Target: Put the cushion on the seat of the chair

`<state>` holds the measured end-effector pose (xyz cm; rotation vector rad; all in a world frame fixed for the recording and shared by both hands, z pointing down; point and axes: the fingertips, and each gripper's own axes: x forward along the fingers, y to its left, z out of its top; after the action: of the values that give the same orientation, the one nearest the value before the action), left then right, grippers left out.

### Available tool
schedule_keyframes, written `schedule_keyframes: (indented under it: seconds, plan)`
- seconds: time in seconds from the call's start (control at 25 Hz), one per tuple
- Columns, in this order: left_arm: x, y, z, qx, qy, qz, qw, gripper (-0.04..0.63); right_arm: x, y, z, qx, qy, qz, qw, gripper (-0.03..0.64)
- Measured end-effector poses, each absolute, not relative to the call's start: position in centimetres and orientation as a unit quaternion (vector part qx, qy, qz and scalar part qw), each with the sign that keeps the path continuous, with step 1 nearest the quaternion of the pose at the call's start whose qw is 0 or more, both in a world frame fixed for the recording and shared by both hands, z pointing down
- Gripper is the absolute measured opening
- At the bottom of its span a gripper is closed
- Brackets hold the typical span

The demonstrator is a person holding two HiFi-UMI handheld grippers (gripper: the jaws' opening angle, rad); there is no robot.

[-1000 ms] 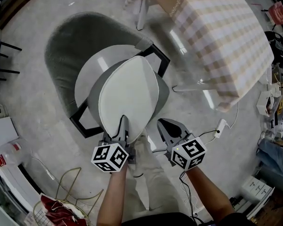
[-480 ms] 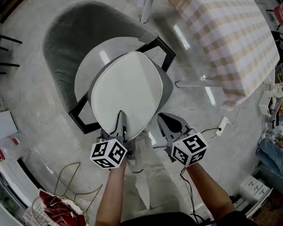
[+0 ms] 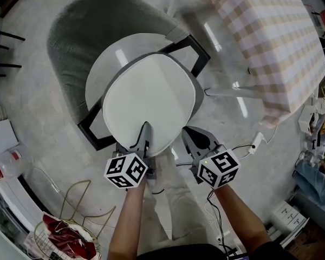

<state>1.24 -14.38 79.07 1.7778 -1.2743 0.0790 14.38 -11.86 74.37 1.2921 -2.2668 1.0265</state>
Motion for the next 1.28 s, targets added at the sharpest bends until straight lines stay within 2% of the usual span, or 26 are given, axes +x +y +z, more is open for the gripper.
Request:
schedule_keyframes:
  seconds: [0.32, 0.44, 1.28]
  plan:
    - [0.6, -14.2, 80.5, 0.718, -0.53, 0.056, 0.447, 0.362, 13.5, -12.8, 75.1, 0.445, -0.803, 0.359, 0.171, 0.018]
    - [0.4, -14.2, 80.8, 0.716, -0.533, 0.059, 0.447, 0.388, 13.1, -12.9, 75.3, 0.44, -0.805, 0.358, 0.173, 0.018]
    - [0.5, -13.7, 82.3, 0.712, -0.535, 0.083, 0.447, 0.396, 7.4, -14.6, 80.5, 0.349, -0.841, 0.33, 0.25, 0.018]
